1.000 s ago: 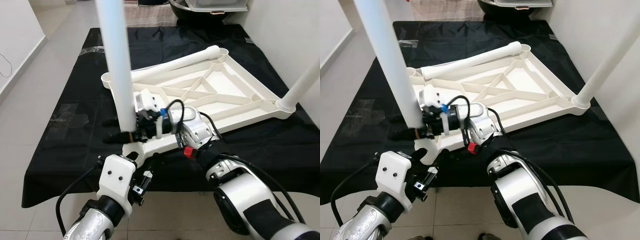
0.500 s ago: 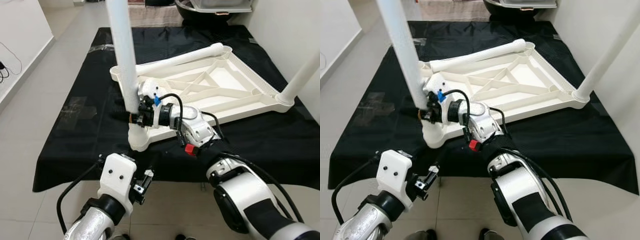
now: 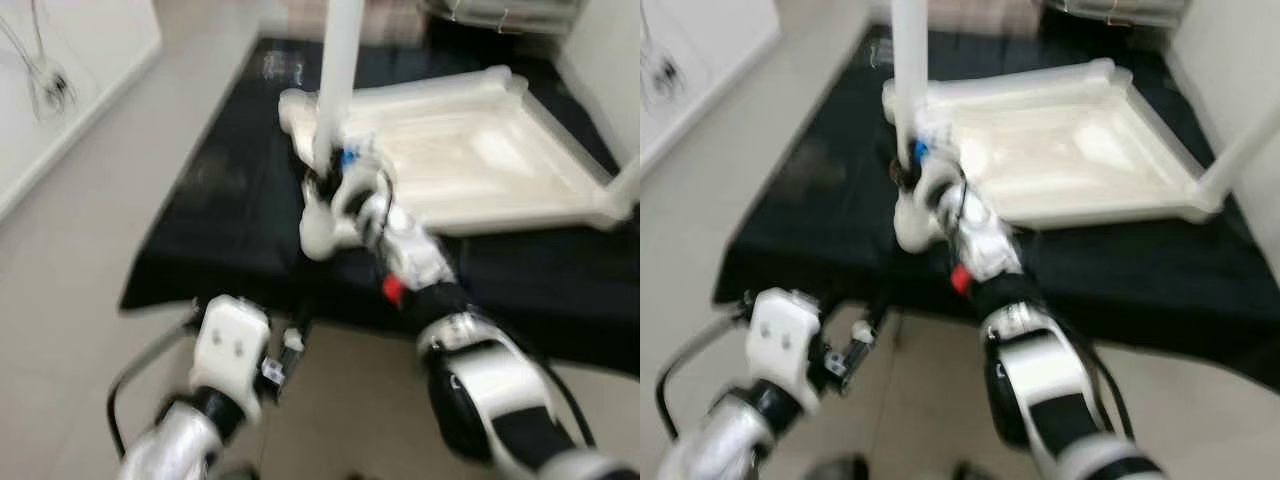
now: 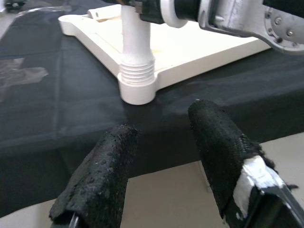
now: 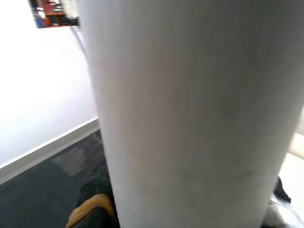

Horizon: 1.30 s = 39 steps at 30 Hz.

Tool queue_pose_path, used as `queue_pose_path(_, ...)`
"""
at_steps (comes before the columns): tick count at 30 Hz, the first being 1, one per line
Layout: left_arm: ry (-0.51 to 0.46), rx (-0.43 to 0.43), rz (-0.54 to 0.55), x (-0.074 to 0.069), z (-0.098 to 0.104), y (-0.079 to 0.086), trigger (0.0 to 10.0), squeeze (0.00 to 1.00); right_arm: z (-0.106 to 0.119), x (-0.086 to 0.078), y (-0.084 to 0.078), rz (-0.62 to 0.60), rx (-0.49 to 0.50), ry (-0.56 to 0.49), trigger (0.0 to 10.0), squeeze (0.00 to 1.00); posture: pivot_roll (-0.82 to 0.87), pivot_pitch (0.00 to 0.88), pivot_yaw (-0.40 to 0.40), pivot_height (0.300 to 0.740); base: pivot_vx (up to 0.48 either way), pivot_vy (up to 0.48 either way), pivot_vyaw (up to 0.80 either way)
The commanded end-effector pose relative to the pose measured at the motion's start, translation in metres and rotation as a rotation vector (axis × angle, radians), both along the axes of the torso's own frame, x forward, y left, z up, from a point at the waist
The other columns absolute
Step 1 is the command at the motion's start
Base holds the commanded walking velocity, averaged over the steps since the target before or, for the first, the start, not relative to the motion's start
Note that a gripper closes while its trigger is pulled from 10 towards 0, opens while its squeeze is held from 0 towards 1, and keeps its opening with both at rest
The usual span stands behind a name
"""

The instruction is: Building children table

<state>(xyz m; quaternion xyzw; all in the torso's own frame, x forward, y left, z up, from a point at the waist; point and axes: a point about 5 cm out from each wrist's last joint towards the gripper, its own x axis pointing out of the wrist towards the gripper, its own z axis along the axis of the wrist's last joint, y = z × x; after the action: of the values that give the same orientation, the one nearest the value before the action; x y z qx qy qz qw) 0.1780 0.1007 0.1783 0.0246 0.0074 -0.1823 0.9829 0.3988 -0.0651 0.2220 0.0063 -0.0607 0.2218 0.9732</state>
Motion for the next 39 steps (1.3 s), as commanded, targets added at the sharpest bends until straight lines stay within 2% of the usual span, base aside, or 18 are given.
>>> queue_pose_path(1,0.007,0.016,0.007,0.000,-0.002,0.002,10.0,0.00,-0.058,-0.006,-0.014,-0.124,0.008,0.243,10.0,0.00,0.19,0.210,-0.033,0.740,0.000,0.000,0.00)
queue_pose_path(8,0.005,0.018,0.005,0.000,-0.002,0.002,10.0,0.00,-0.055,-0.004,-0.016,-0.263,0.013,0.240,10.0,0.00,0.19,0.204,-0.035,0.740,0.000,0.000,0.00)
queue_pose_path(9,0.003,0.018,0.004,0.000,-0.002,0.001,10.0,0.00,-0.054,-0.003,-0.020,-0.337,0.028,0.244,10.0,0.00,0.19,0.203,-0.035,0.740,0.000,0.000,0.00)
queue_pose_path(10,0.003,0.018,0.004,0.000,-0.002,0.001,10.0,0.00,-0.054,-0.003,-0.020,-0.337,0.028,0.244,10.0,0.00,0.19,0.203,-0.035,0.740,0.000,0.000,0.00)
queue_pose_path(11,0.001,0.017,0.004,0.001,-0.001,0.001,10.0,0.00,-0.054,-0.002,-0.026,-0.414,0.049,0.240,10.0,0.00,0.19,0.201,-0.036,0.740,0.000,0.000,0.00)
queue_pose_path(12,0.001,0.017,0.004,0.001,-0.001,0.001,10.0,0.00,-0.054,-0.002,-0.026,-0.414,0.049,0.240,10.0,0.00,0.19,0.201,-0.036,0.740,0.000,0.000,0.00)
queue_pose_path(14,-0.001,0.017,0.003,0.001,-0.001,0.001,10.0,0.00,-0.054,-0.004,-0.035,-0.547,0.083,0.238,10.0,0.00,0.19,0.202,-0.034,0.740,0.000,0.000,0.00)
queue_pose_path(15,-0.001,0.017,0.003,0.001,-0.001,0.001,10.0,0.00,-0.054,-0.004,-0.035,-0.547,0.083,0.238,10.0,0.00,0.19,0.202,-0.034,0.740,0.000,0.000,0.00)
queue_pose_path(16,0.002,0.017,0.000,0.001,-0.002,0.000,10.0,0.00,-0.055,-0.007,-0.041,-0.669,0.107,0.232,10.0,0.00,0.19,0.206,-0.035,0.740,0.000,0.000,0.00)
queue_pose_path(17,0.003,0.016,-0.001,0.001,-0.002,0.000,10.0,0.00,-0.056,-0.009,-0.044,-0.724,0.116,0.228,10.0,0.00,0.19,0.206,-0.035,0.740,0.000,0.000,0.00)
queue_pose_path(18,0.003,0.016,-0.001,0.001,-0.002,0.000,10.0,0.00,-0.056,-0.009,-0.044,-0.724,0.116,0.228,10.0,0.00,0.19,0.206,-0.035,0.740,0.000,0.000,0.00)
queue_pose_path(20,0.006,0.014,-0.005,0.001,-0.003,-0.001,10.0,0.00,-0.054,-0.013,-0.049,-0.858,0.163,0.216,10.0,0.00,0.19,0.213,-0.038,0.740,0.000,0.000,0.00)
queue_pose_path(24,0.007,0.014,-0.006,0.002,-0.003,-0.002,10.0,0.00,-0.052,-0.016,-0.051,-0.918,0.186,0.213,10.0,0.00,0.19,0.213,-0.037,0.740,0.000,0.000,0.00)
queue_pose_path(29,0.010,0.014,-0.005,0.002,-0.003,-0.002,10.0,0.00,-0.049,-0.022,-0.048,-1.149,0.152,0.251,10.0,0.00,0.19,0.223,-0.039,0.740,0.000,0.000,0.00)
queue_pose_path(39,0.011,0.009,-0.008,0.002,-0.003,-0.002,10.0,0.00,-0.043,-0.024,-0.034,-1.142,0.150,0.224,10.0,0.00,0.19,0.225,-0.038,0.740,0.000,0.000,0.00)
